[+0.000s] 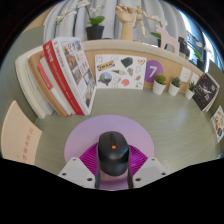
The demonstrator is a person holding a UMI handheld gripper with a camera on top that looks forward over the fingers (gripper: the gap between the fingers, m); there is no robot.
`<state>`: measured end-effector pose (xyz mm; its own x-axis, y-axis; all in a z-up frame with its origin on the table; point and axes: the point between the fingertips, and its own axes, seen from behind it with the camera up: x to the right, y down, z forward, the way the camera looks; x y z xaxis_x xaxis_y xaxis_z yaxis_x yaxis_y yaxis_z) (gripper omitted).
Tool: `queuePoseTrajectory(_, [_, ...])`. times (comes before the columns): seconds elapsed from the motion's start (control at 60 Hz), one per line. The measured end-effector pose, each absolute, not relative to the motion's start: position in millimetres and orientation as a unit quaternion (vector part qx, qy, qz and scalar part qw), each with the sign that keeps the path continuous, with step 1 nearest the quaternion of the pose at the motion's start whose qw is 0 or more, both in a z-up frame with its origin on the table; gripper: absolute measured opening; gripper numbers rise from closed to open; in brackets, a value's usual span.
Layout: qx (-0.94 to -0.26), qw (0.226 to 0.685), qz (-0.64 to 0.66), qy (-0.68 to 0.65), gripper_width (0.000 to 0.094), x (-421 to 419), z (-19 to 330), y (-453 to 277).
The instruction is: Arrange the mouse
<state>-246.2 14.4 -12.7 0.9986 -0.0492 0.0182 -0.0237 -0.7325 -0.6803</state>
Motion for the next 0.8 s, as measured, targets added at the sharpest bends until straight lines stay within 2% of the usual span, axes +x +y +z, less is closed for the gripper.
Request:
queuePoseTrajectory(0.033, [-0.925, 0.380, -0.026, 0.016, 0.0375, -246.0, -9.8, 17.4])
queuePoseTrajectory(0.117, [-0.921, 0.388, -0.042, 0.008, 0.0457, -245.9, -11.6, 15.5])
queuePoseTrajectory(0.233, [-0.924, 0.380, -0.029, 0.025, 0.0547, -246.5, -13.2, 15.3])
queuePoseTrajectory(0.267, [-0.927, 0.373, -0.029, 0.028, 0.0618, -245.6, -13.8, 14.0])
queuePoseTrajectory(0.333, [-0.934, 0.355, -0.020, 0.033, 0.0823, -244.4, -9.4, 8.3])
queuePoseTrajectory(0.367, [-0.934, 0.355, -0.011, 0.036, 0.0869, -245.3, -0.4, 6.4])
queuePoseTrajectory(0.467, [-0.925, 0.378, 0.002, 0.036, 0.0873, -243.2, 43.6, 0.1])
queuePoseTrajectory(0.667, [-0.903, 0.428, 0.022, 0.016, 0.0870, -230.2, 156.0, -43.3])
queuePoseTrajectory(0.8, [-0.892, 0.451, 0.003, 0.021, 0.0871, -197.1, 209.8, -86.3])
